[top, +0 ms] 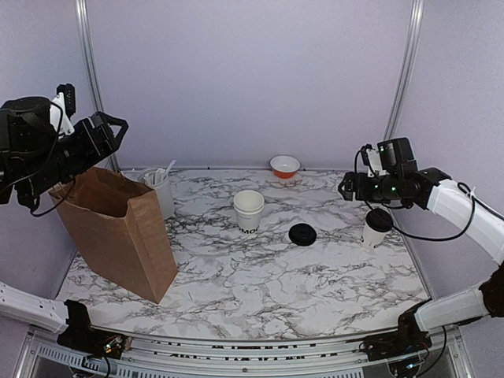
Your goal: Pack the takeout coffee
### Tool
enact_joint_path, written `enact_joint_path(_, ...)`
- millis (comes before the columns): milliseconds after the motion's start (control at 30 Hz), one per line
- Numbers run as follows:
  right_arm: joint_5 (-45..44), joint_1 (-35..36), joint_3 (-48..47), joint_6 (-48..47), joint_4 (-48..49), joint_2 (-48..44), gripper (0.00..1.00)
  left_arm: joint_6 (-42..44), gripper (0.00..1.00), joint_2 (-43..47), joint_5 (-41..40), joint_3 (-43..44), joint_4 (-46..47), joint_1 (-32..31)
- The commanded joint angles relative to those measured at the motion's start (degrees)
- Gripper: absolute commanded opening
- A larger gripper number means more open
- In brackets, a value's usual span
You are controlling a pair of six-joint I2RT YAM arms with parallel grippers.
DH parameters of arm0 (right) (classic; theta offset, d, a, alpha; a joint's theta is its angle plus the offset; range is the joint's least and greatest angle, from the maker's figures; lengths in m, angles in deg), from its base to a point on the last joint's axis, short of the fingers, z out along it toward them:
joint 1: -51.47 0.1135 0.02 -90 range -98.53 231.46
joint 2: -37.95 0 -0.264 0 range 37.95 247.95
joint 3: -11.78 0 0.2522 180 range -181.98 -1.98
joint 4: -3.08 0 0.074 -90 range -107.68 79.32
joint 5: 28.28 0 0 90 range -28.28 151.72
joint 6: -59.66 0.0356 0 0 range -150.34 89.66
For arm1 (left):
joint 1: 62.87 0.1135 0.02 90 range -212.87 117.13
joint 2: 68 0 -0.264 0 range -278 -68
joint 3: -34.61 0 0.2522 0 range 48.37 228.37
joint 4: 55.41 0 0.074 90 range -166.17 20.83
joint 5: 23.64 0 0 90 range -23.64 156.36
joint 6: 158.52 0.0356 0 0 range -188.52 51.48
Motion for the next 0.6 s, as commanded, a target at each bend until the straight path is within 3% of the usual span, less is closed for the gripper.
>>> enact_joint_path(0,2.15,0.66,-0.29,0.06,2.88,0.37,0.94,-2.76,0.75,-0.62,-9.84,5.18,-12.06,0.48)
enact_joint_path(200,2.91,0.80,0.83,0.12,3.62,0.07,0.95,-1.32,0.76,-6.49,-9.28,10.92,-20.20,5.42)
enact_joint_path(367,3.45,0.76,1.66,0.14,4.13,-0.36,0.95,0.97,0.76,-10.94,-1.04,10.56,-20.54,13.50)
enact_joint_path(567,3.88,0.79,2.36,0.14,4.76,-0.89,0.94,3.97,0.76,-13.72,3.85,8.72,-17.48,18.05)
